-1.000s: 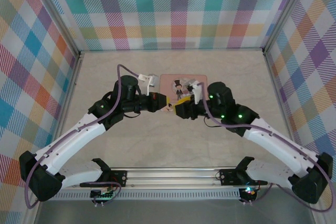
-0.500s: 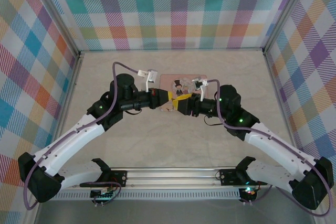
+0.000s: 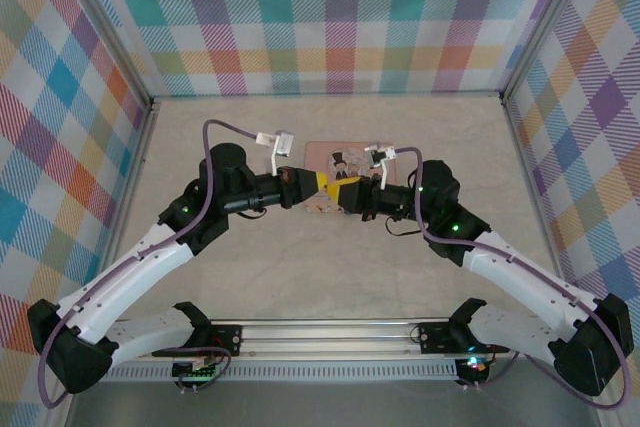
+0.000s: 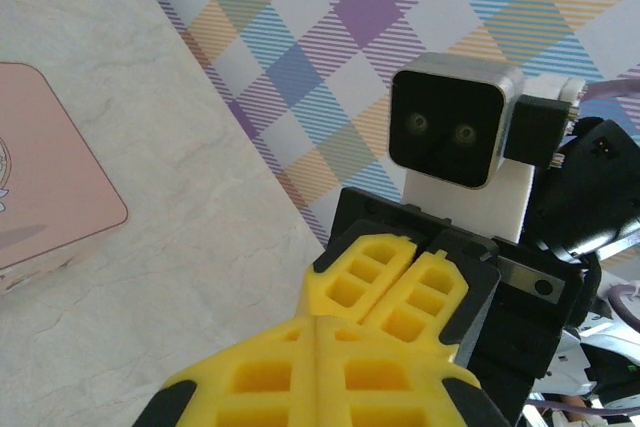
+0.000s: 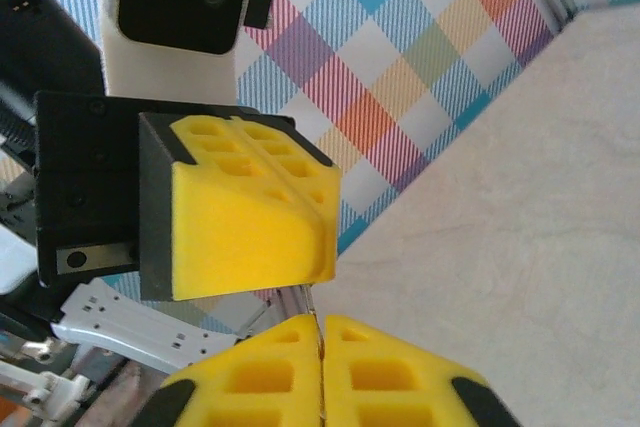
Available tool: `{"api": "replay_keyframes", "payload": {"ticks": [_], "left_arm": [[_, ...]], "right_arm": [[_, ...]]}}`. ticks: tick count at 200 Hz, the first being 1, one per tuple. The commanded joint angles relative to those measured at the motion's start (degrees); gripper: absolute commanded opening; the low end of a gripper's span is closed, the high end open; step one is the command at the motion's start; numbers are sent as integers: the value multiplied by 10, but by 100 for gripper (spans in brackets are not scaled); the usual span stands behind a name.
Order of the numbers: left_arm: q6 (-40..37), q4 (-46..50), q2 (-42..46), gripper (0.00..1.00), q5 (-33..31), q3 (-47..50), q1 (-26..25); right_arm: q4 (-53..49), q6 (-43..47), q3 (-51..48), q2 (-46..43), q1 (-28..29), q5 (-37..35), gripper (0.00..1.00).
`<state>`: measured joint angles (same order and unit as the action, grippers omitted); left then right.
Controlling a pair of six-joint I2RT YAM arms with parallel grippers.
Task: Unlock the padlock with the key
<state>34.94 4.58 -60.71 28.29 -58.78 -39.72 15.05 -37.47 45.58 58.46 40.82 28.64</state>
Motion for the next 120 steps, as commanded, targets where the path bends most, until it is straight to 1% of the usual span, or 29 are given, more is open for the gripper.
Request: {"api": "replay_keyframes", "payload": {"ticks": [1, 39, 41, 45, 49, 60, 66, 78, 86, 98, 120], "left_arm": [[4, -24, 14, 0, 5, 7, -7], [7, -16, 18, 0, -14, 7, -7], [6, -13, 18, 2, -18, 6, -7], [6, -7, 17, 13, -26, 3, -6], [6, 1, 17, 22, -36, 1, -6], [6, 28, 16, 41, -66, -10, -5], [7, 52, 14, 50, -89, -17, -3], [7, 94, 9, 52, -121, -33, 2], [10, 125, 4, 56, -139, -44, 7], [18, 158, -1, 60, -159, -56, 16], [41, 183, -9, 62, -171, -61, 38]], "right_arm": [[22, 3, 0, 0, -2, 14, 1], [-15, 34, 10, -4, -1, 3, 0], [-21, 37, 12, -4, -1, 1, 0], [-36, 47, 15, -4, -2, -6, 0], [-52, 57, 19, -4, -1, -11, 0], [-100, 90, 33, -6, -1, -40, 0], [-129, 113, 43, -7, -2, -61, 0], [-187, 159, 63, -7, 0, -118, 0], [-220, 196, 76, -6, 4, -168, 0], [-257, 237, 94, 2, 10, -234, 0], [-279, 322, 121, 24, 38, -371, 0]]}}
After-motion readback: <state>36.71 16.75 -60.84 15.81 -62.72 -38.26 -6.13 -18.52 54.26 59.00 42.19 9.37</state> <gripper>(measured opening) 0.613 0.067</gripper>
